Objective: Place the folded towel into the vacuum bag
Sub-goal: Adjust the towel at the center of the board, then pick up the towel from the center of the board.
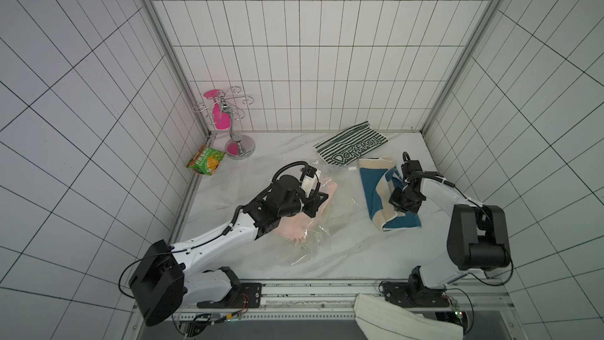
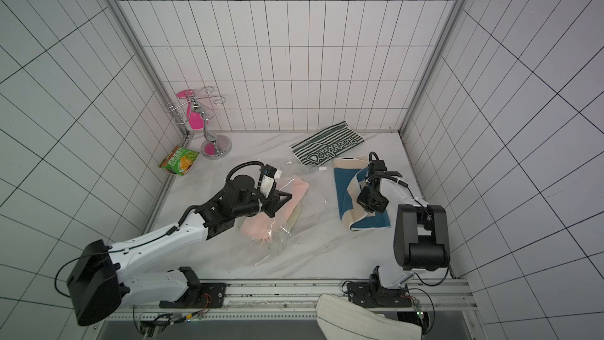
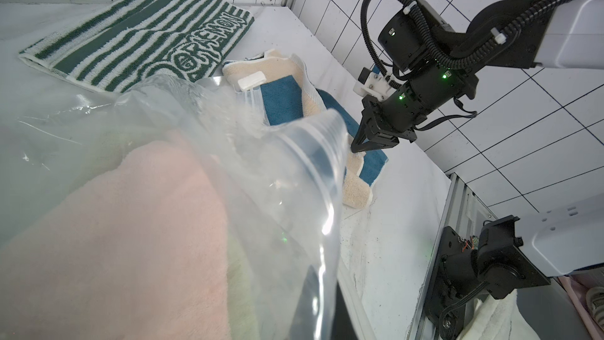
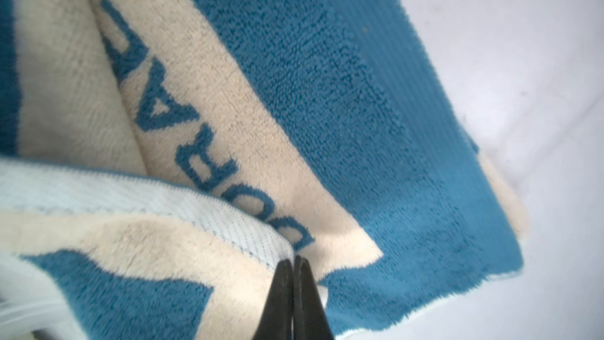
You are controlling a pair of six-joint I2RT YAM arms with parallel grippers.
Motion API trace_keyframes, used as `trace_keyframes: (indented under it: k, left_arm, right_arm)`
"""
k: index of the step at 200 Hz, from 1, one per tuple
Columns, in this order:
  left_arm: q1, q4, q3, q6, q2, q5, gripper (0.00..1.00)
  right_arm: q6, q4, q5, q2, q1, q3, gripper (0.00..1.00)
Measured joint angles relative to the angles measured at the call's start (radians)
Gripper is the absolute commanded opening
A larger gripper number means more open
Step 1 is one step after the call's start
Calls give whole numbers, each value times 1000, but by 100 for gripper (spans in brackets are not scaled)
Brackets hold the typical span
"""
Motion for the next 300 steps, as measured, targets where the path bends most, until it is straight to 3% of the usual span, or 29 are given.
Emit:
trace_keyframes:
  k: [38,81,122,134,152,178,215,246,300]
  left_arm:
    - [0,9,-1,-4,0,2,0]
    - [0,12,-1,-11,-5,8,0]
    - [0,12,-1,-11,-19,7,0]
    - [0,11,-1,-11,-21,7,0]
    - [0,11,-1,-11,-21,7,0]
    - [0,11,-1,-11,-21,7,0]
    - [0,11,-1,-10,-21,7,0]
    - [0,11,-1,-10,-12,10,0]
    - [0,8,-1,-7,4,13,0]
  right_arm:
    - [5,-62,45,-61,-8,0,0]
    - [36,-117,114,-117,-113,0,0]
    - [39,-150,189,-3,-152,10,25]
    - [41,-166,217,-10,-151,24,38]
    - [11,-169,227,-60,-143,74,100]
    - [-84,-148,212,-74,-72,215,99]
    - [-181,-113,192,179,-19,425,99]
    - [-221,-105,183,329,-57,472,99]
    - [-248,-100,97,452,-72,529,99]
